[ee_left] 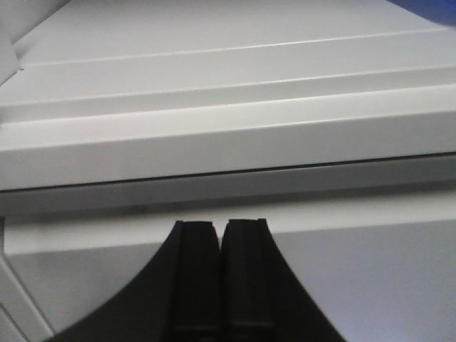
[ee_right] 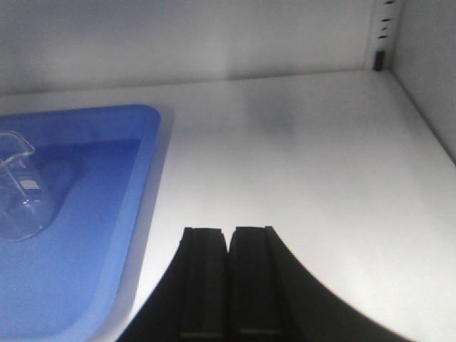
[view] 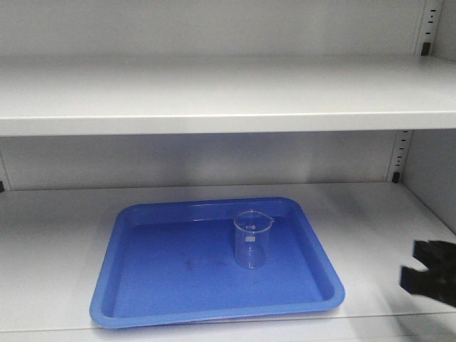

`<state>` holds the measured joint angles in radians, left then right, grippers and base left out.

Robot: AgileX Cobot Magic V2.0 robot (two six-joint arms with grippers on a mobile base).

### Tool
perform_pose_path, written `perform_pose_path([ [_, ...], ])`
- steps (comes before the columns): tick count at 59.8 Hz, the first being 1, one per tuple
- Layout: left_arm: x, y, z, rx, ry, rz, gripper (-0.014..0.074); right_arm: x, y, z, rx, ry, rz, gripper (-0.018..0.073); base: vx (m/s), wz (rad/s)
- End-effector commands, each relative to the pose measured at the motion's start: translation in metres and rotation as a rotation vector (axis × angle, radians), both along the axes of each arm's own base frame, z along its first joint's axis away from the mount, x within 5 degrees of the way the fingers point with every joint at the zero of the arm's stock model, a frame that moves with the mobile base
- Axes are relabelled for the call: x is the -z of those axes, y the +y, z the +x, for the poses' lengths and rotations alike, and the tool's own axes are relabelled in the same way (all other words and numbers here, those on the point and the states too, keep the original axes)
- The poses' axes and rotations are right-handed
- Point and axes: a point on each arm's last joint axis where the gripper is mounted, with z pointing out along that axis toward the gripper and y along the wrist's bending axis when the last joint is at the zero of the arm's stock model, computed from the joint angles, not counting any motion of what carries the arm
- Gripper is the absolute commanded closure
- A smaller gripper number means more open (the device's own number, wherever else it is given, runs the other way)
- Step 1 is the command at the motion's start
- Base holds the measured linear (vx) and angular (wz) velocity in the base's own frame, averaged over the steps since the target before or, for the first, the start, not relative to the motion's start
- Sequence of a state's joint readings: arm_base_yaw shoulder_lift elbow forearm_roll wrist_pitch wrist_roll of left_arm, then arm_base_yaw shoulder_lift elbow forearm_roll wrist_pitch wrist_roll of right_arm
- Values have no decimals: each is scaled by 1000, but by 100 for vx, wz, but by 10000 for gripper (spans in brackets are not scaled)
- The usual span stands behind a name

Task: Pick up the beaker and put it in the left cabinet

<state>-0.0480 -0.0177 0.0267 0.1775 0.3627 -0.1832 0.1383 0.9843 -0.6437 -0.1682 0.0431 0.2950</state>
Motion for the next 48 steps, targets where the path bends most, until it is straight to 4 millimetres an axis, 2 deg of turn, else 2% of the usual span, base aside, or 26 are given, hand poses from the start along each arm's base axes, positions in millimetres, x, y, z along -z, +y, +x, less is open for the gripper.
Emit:
perform_pose_path([
  [1,-12,-1,1,18,-99,-4,593,-12,-6,-22,4,-193,35,564,0,0],
  [2,-12,-1,1,18,-99,-4,593,-9,-8,-26,11,-199,39,564,0,0],
  [3,-12,-1,1,18,-99,-4,593,-3,-11,-38,24,-217,44,564,0,0],
  [10,-12,-1,1,18,-99,-4,593,16,-17,-70,47,-249,46,564,0,0],
  [20,-12,-1,1,18,-99,-4,593,49,-20,-113,41,-320,42,564,0,0],
  [29,-12,-1,1,18,-99,-4,593,81,-22,-141,44,-412,70,564,0,0],
  [37,-12,-1,1,18,-99,-4,593,101,-23,-154,51,-453,84,564,0,0],
  [48,-12,-1,1,18,-99,-4,593,102,-24,-154,56,-431,103,564,0,0],
])
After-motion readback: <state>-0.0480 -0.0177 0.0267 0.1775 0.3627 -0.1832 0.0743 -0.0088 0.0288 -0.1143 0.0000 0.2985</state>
